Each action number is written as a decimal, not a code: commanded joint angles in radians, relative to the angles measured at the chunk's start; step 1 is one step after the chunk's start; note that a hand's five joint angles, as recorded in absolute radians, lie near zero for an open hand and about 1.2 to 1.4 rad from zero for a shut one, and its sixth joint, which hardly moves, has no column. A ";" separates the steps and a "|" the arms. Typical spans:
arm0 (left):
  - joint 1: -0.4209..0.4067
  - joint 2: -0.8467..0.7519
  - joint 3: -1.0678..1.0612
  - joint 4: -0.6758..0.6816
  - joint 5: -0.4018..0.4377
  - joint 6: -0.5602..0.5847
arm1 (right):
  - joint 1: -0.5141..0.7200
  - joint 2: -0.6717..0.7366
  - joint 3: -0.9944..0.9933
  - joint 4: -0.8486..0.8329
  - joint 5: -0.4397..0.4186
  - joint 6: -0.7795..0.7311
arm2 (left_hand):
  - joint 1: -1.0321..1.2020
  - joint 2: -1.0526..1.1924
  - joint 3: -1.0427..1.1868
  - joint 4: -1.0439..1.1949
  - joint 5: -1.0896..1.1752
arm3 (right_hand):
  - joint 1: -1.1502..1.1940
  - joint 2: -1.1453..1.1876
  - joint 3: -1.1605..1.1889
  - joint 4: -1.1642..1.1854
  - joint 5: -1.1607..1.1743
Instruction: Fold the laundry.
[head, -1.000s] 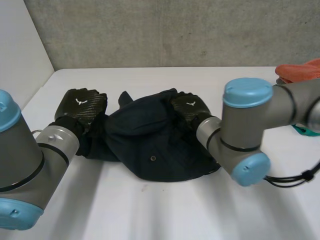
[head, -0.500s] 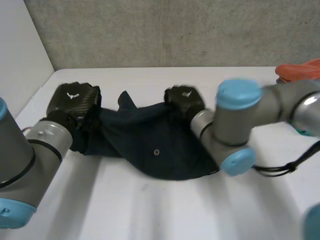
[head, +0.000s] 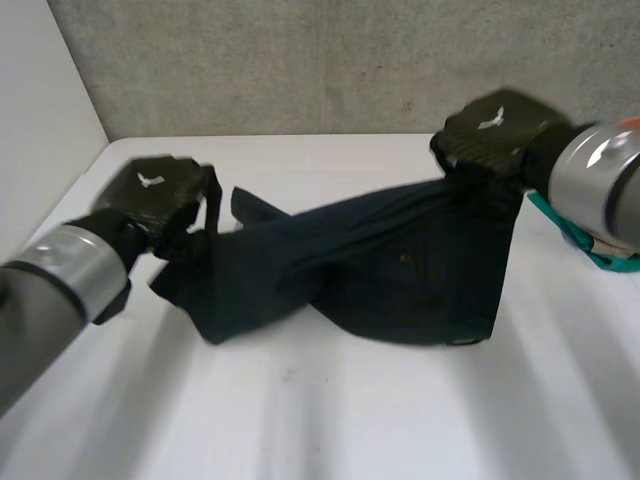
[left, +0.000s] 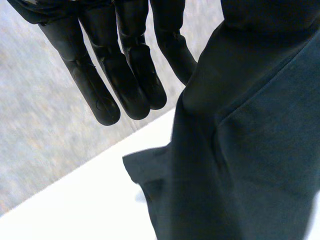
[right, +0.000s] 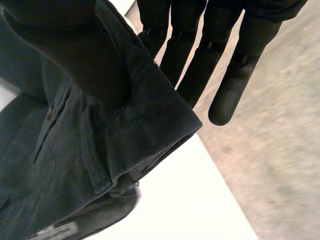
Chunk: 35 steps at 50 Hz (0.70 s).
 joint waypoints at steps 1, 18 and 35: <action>-0.004 -0.255 0.128 0.054 -0.085 0.069 | 0.029 0.164 0.002 -0.092 0.054 0.051 | 0.236 0.196 0.206 0.194 0.215 | 0.284 0.216 0.209 0.200 0.217; -0.001 -0.277 0.621 0.598 -0.128 -0.052 | 0.067 0.241 -0.243 -1.109 0.210 0.388 | 0.236 0.196 0.206 0.194 0.215 | 0.284 0.216 0.209 0.200 0.217; 0.005 -0.128 0.198 0.391 -0.097 0.009 | 0.026 0.251 -0.081 -0.835 0.068 0.381 | 0.236 0.196 0.206 0.194 0.215 | 0.284 0.216 0.209 0.200 0.217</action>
